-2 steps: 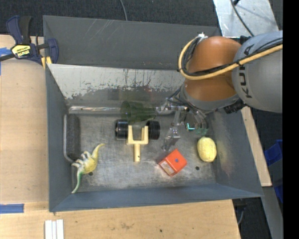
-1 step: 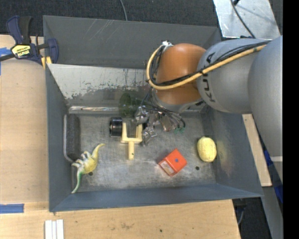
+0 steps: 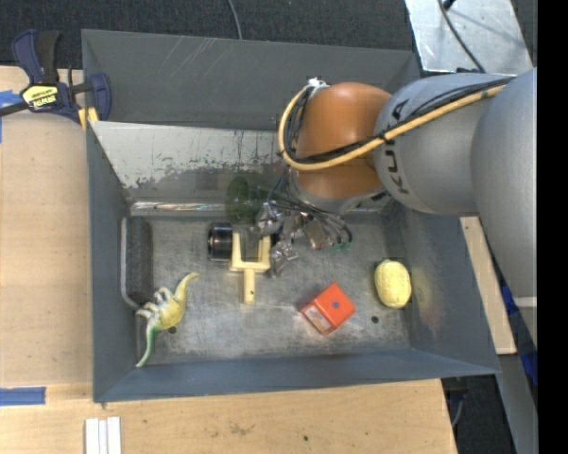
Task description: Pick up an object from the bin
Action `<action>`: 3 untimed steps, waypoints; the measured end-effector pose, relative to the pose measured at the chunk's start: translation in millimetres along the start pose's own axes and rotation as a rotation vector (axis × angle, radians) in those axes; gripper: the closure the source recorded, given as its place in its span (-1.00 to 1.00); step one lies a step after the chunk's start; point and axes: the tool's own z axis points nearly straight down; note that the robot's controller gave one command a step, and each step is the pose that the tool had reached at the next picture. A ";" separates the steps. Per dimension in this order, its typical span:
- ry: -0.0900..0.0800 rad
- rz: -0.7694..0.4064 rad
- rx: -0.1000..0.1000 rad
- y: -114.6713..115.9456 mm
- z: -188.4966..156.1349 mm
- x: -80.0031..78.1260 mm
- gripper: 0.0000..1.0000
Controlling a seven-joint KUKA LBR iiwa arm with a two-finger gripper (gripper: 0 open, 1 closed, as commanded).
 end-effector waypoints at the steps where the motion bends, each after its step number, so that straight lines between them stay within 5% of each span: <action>1: 0.008 -0.048 0.005 5.7 0.1 -6.3 1.00; 3: 0.008 -0.107 -0.006 23.4 -99.3 5.1 1.00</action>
Offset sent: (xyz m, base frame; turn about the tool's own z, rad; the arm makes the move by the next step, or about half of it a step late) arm -0.0159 0.0172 0.1260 -0.0425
